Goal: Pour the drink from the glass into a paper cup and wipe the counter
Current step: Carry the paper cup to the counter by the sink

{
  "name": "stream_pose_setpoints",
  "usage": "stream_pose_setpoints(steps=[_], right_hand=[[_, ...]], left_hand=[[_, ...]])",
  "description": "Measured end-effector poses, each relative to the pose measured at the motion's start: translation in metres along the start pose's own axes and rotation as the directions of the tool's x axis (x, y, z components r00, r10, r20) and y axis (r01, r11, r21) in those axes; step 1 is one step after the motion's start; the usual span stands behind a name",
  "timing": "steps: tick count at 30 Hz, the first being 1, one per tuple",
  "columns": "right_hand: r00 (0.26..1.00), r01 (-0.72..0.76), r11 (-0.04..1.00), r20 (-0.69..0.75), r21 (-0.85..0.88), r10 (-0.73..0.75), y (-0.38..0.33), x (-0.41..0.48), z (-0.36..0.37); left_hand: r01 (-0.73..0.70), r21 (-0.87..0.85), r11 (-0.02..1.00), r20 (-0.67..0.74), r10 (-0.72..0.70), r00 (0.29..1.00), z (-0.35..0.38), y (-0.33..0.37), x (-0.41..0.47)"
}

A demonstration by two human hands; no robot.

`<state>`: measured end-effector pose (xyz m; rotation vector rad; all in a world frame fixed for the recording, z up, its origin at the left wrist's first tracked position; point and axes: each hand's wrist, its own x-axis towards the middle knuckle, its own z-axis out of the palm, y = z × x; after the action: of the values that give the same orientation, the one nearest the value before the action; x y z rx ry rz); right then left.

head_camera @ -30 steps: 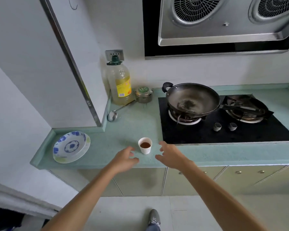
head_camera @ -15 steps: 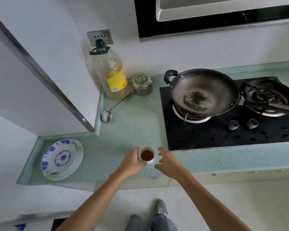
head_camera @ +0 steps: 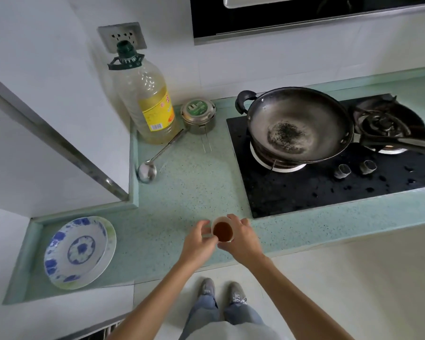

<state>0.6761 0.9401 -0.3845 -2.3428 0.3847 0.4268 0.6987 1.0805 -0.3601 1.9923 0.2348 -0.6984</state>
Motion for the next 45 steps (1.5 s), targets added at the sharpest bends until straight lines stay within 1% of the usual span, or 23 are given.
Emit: stream_pose_setpoints(steps=[5, 8, 12, 14, 16, 19, 21, 23, 27, 30, 33, 35, 37, 39, 41, 43, 45], right_hand=[[0.996, -0.027, 1.000, -0.090, 0.006, 0.027, -0.008, -0.006, -0.002], [0.984, -0.027, 1.000, -0.173, 0.012, 0.028, -0.013, -0.013, -0.005], [0.964, -0.045, 0.999, -0.259, 0.031, 0.051, -0.021, -0.028, -0.014], [0.947, -0.045, 0.996, -0.314, 0.072, 0.066, -0.024, -0.040, -0.023], [0.932, -0.035, 0.993, -0.356, 0.110, 0.073, -0.025, -0.054, -0.032], [0.905, -0.014, 0.986, -0.416, 0.166, 0.083, -0.024, -0.077, -0.047], [0.879, -0.019, 0.980, -0.463, 0.200, 0.112, -0.020, -0.090, -0.057], [0.846, -0.029, 0.978, -0.516, 0.206, 0.134, -0.012, -0.104, -0.067], [0.763, -0.080, 0.972, -0.614, 0.223, 0.203, 0.011, -0.132, -0.087], [0.671, -0.092, 0.952, -0.688, 0.293, 0.276, 0.033, -0.156, -0.102], [0.586, -0.084, 0.939, -0.746, 0.334, 0.317, 0.064, -0.185, -0.119], [0.540, -0.065, 0.932, -0.772, 0.357, 0.334, 0.087, -0.206, -0.133], [0.492, -0.061, 0.927, -0.797, 0.369, 0.350, 0.114, -0.230, -0.148], [0.468, -0.046, 0.921, -0.806, 0.388, 0.363, 0.142, -0.255, -0.164], [0.450, -0.020, 0.915, -0.813, 0.403, 0.368, 0.170, -0.281, -0.182], [0.421, -0.005, 0.912, -0.827, 0.409, 0.373, 0.198, -0.306, -0.199], [0.402, 0.019, 0.906, -0.833, 0.422, 0.380, 0.222, -0.329, -0.216]], left_hand=[[-0.032, -0.062, 0.998, 0.021, 0.033, 0.999, -0.018, -0.005, 0.016], [-0.043, -0.137, 0.990, 0.056, 0.051, 0.997, -0.028, -0.002, 0.025], [0.014, -0.236, 0.972, 0.151, 0.022, 0.988, -0.032, 0.006, 0.035], [0.043, -0.247, 0.968, 0.240, 0.018, 0.971, -0.030, 0.014, 0.035], [0.065, -0.200, 0.978, 0.382, 0.017, 0.924, -0.026, 0.023, 0.031], [0.122, -0.203, 0.971, 0.574, 0.017, 0.819, -0.014, 0.038, 0.020], [0.140, -0.206, 0.969, 0.650, 0.029, 0.759, -0.003, 0.049, 0.014], [0.116, -0.197, 0.974, 0.699, 0.057, 0.713, 0.012, 0.061, 0.005], [0.070, -0.188, 0.980, 0.767, 0.102, 0.633, 0.047, 0.088, -0.019], [0.029, -0.177, 0.984, 0.803, 0.127, 0.582, 0.082, 0.106, -0.042], [0.008, -0.160, 0.987, 0.834, 0.131, 0.535, 0.122, 0.121, -0.066], [-0.033, -0.134, 0.990, 0.852, 0.132, 0.507, 0.152, 0.130, -0.083], [-0.108, -0.098, 0.989, 0.859, 0.139, 0.492, 0.184, 0.140, -0.102], [-0.190, -0.073, 0.979, 0.863, 0.158, 0.480, 0.216, 0.150, -0.122], [-0.236, -0.071, 0.969, 0.870, 0.176, 0.461, 0.250, 0.161, -0.142], [-0.241, -0.069, 0.968, 0.879, 0.174, 0.445, 0.285, 0.170, -0.162], [-0.227, -0.084, 0.970, 0.893, 0.174, 0.414, 0.317, 0.177, -0.181]])
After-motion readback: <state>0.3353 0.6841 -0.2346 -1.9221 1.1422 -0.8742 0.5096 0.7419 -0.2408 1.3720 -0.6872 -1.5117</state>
